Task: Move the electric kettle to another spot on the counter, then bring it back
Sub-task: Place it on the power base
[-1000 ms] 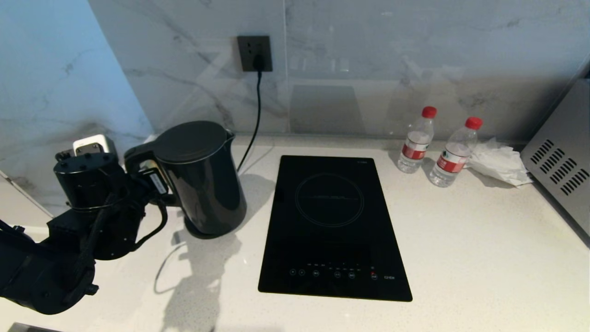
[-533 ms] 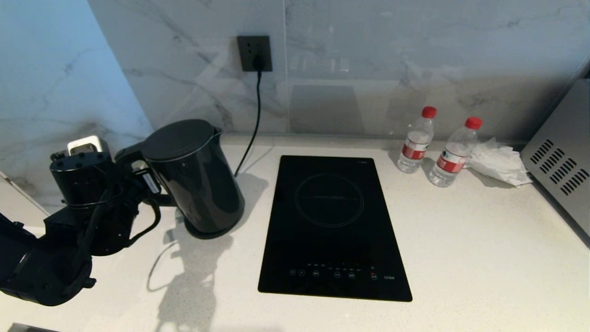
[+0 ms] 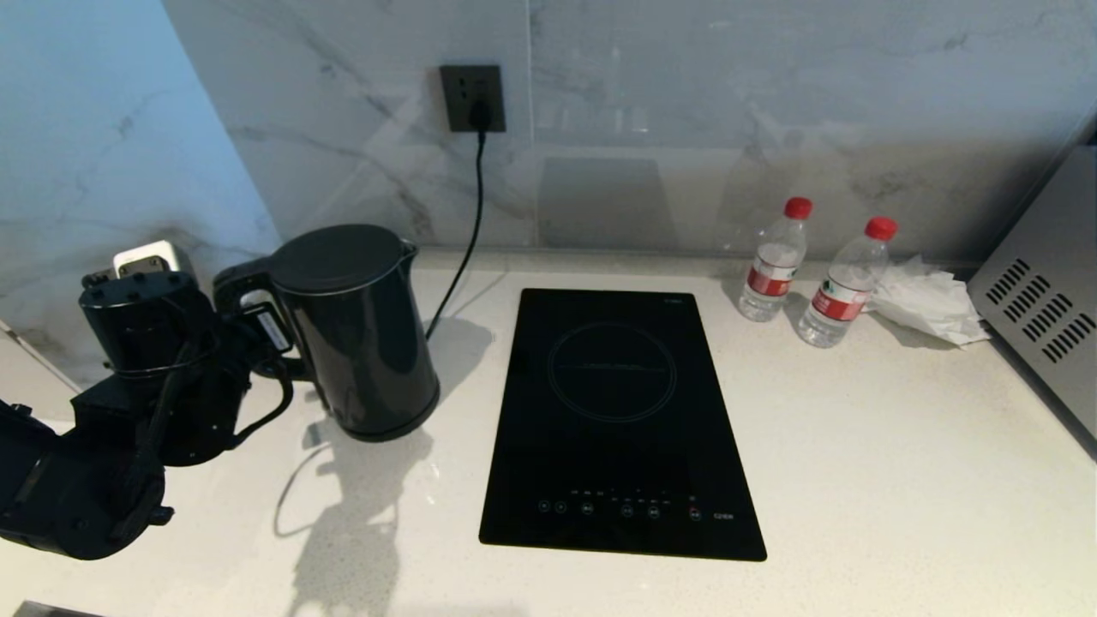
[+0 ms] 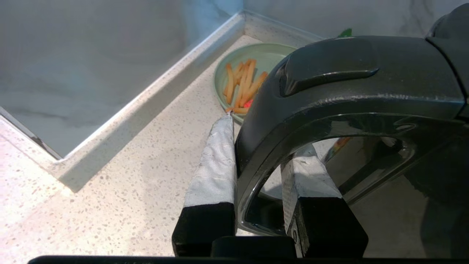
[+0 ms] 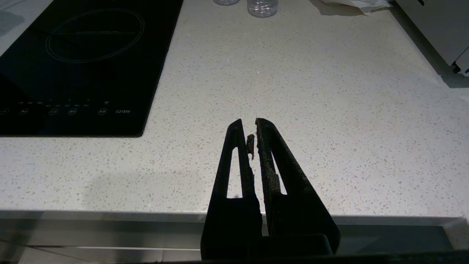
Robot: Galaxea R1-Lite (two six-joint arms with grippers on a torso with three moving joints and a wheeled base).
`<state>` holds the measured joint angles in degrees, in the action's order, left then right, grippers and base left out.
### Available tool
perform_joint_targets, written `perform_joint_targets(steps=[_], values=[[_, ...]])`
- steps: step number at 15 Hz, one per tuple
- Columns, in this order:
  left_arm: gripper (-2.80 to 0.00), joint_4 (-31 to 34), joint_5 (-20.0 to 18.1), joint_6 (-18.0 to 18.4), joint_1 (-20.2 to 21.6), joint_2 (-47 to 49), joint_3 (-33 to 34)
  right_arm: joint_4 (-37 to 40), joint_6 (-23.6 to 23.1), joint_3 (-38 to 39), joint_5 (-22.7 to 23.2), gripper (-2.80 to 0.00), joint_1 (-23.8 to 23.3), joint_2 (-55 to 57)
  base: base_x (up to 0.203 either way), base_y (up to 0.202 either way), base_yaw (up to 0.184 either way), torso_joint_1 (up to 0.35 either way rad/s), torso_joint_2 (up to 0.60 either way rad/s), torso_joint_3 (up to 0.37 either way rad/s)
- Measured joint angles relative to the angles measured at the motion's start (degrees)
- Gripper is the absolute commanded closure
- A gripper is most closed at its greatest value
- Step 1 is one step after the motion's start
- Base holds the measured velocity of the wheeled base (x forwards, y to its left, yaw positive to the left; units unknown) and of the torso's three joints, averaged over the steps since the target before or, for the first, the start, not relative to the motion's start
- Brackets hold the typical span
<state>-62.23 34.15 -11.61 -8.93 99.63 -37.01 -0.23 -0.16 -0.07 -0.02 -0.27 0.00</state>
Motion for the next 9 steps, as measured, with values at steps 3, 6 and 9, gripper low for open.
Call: perform_joint_targets(steps=[3,6,9], values=[[0.0,-0.3,0.1,-0.1,0.0,-0.1,0.3,0.0,0.0,0.0,0.0,0.0,0.0,0.0,0.0,0.0,0.0,0.0,0.0,0.0],[0.0,-0.7,-0.4,0.0,-0.4,-0.9,3.0,0.0,0.0,0.0,0.0,0.0,0.0,0.0,0.0,0.0,0.0,0.0,0.0,0.0],[0.0,-0.8,-2.3,0.0,-0.7,-3.1,7.3,0.0,0.0,0.0,0.0,0.0,0.0,0.0,0.0,0.0,0.0,0.0,0.0,0.0]])
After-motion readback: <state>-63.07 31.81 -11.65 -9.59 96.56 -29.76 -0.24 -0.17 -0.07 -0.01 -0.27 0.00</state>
